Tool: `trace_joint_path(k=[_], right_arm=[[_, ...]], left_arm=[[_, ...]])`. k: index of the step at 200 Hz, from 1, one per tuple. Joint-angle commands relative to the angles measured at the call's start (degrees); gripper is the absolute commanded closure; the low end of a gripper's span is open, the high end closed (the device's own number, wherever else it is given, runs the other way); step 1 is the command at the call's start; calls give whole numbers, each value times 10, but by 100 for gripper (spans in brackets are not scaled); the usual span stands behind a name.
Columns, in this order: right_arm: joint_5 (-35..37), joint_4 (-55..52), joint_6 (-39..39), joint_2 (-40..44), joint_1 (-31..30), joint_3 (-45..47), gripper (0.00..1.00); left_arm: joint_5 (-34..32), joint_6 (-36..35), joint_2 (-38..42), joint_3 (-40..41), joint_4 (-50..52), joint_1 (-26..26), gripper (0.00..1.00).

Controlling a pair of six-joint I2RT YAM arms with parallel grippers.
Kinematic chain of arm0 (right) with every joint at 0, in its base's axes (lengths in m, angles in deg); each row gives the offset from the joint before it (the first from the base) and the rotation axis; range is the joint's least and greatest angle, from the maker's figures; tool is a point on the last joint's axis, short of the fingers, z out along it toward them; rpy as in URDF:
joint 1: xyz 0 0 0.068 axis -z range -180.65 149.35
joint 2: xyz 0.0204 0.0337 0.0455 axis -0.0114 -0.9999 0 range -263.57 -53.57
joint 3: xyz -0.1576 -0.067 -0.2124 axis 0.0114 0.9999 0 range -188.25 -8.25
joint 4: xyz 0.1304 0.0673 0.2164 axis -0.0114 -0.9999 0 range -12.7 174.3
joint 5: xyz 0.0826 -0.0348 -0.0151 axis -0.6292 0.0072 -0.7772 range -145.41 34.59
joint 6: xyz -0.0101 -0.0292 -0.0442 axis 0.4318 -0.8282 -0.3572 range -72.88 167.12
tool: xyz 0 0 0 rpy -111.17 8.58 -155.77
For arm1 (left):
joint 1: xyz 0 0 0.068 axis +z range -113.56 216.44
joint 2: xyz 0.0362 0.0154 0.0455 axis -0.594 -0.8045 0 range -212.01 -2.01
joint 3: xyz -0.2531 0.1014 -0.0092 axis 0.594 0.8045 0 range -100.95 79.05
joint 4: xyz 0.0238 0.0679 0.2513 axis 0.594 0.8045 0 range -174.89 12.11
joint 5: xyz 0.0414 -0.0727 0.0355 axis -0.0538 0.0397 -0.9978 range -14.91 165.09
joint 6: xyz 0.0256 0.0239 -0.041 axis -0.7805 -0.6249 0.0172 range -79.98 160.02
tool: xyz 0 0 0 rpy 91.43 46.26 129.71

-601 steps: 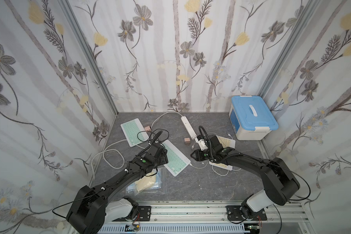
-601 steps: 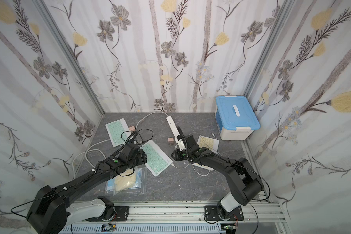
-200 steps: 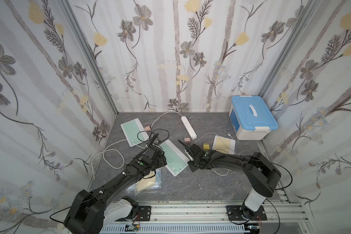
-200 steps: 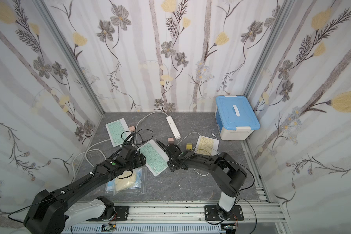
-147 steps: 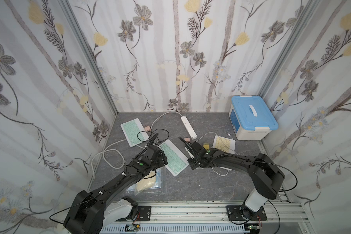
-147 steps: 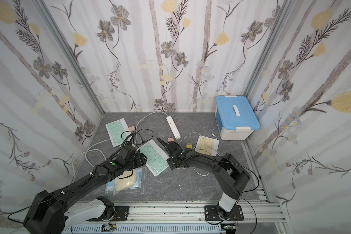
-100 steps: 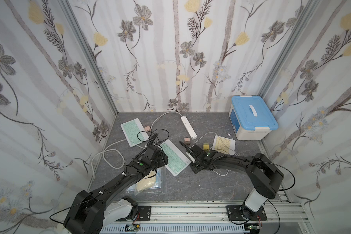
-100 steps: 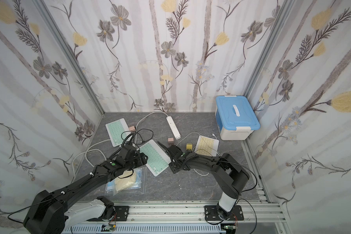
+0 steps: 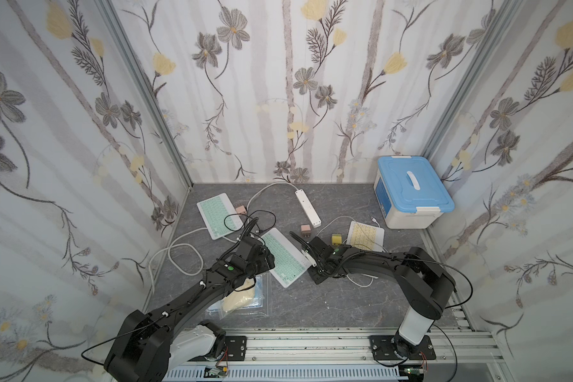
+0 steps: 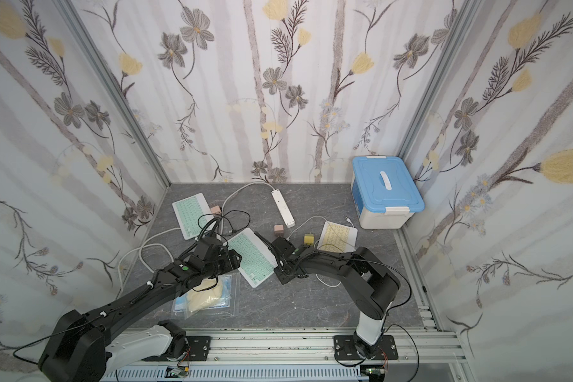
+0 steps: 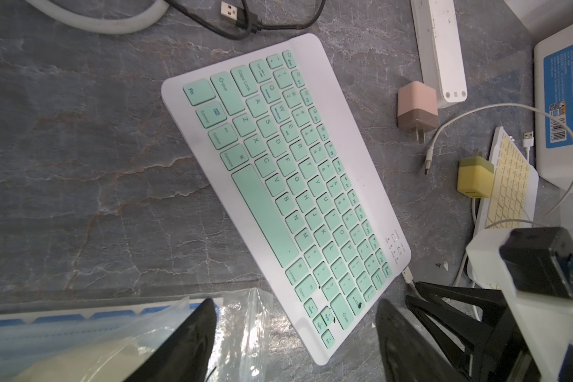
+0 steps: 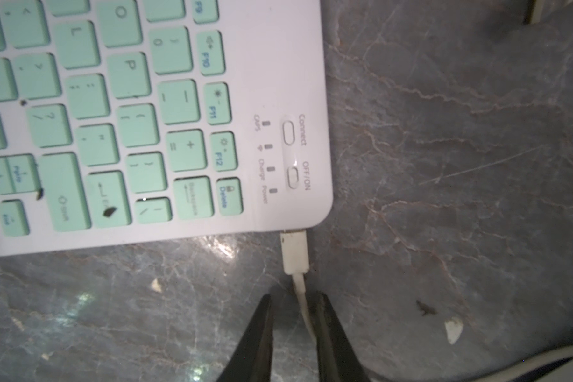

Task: Unplug the wireless keyboard
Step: Pick up the keyboard from the center of the board.

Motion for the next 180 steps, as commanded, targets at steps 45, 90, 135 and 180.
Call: trace_joint_path(k=[45,90,135,180], right_arm=[[18,-102,-16,-15,1,0,70],[33,-106,-22,-20,5,-12,80],[47,-104,-26,-24,10,-43,95],[50,-111,-28,6,10,-61,100]], left_arm=[[-7,5,8,1,-3,1,22],[-10,6,16,5,-1,1,22],[-6,7,12,9,-8,2,21],[-4,10,10,12,-13,2,21]])
